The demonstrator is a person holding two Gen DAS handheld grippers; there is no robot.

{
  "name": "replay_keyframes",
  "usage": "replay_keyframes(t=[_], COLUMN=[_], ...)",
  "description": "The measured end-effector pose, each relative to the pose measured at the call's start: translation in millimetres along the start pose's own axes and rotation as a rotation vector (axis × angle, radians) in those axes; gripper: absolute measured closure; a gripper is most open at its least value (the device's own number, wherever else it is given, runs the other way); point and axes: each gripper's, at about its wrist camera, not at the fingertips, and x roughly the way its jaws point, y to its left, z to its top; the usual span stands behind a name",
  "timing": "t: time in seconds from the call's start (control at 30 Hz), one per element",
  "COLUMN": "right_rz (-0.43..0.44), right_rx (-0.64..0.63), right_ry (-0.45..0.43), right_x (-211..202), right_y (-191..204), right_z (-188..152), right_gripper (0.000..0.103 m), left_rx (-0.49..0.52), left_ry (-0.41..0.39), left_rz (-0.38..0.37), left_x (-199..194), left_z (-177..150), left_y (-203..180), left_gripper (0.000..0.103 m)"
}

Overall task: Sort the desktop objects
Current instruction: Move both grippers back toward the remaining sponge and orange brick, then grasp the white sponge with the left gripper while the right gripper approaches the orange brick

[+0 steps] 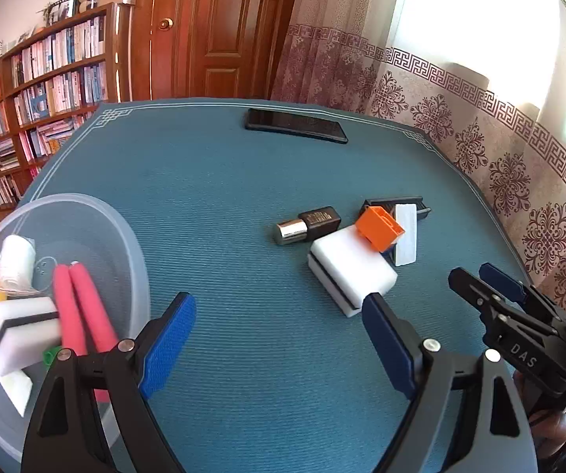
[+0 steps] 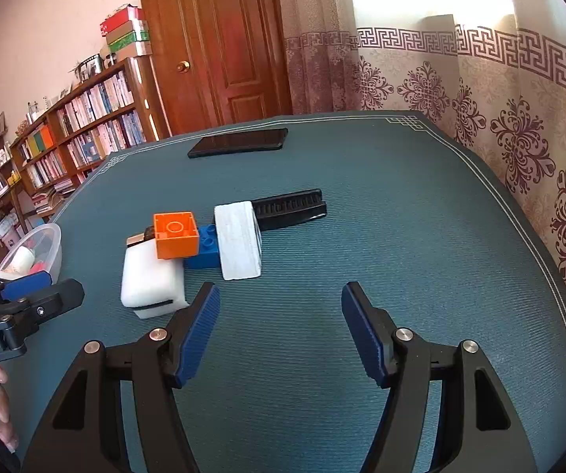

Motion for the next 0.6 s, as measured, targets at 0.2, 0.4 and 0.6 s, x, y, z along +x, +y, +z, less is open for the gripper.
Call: replay_keyframes(t=[0.2, 0.4, 0.6], right_rz=[0.015, -0.037, -0.032], right_rx=[0.088, 0.171, 0.223], right_ry=[0.017, 0.035, 0.048], right_x=[3.3, 6.6, 9.8], right_y=[-21.8, -37.2, -46.7], right_z=[-2.3, -2.8, -4.9], right_gripper=[0.035, 0.035, 0.035], left_rx=[0.000, -0.009, -0.026], left_ry=[0.021, 0.029, 0.041], left_rz=[-0.009, -0.012, -0.001], left_x=[15.7, 32.8, 48.0], left_z=[3.3, 7.9, 11.3], left_y=[-26.4, -46.0, -54.6], left_gripper=[0.014, 0.014, 0.014])
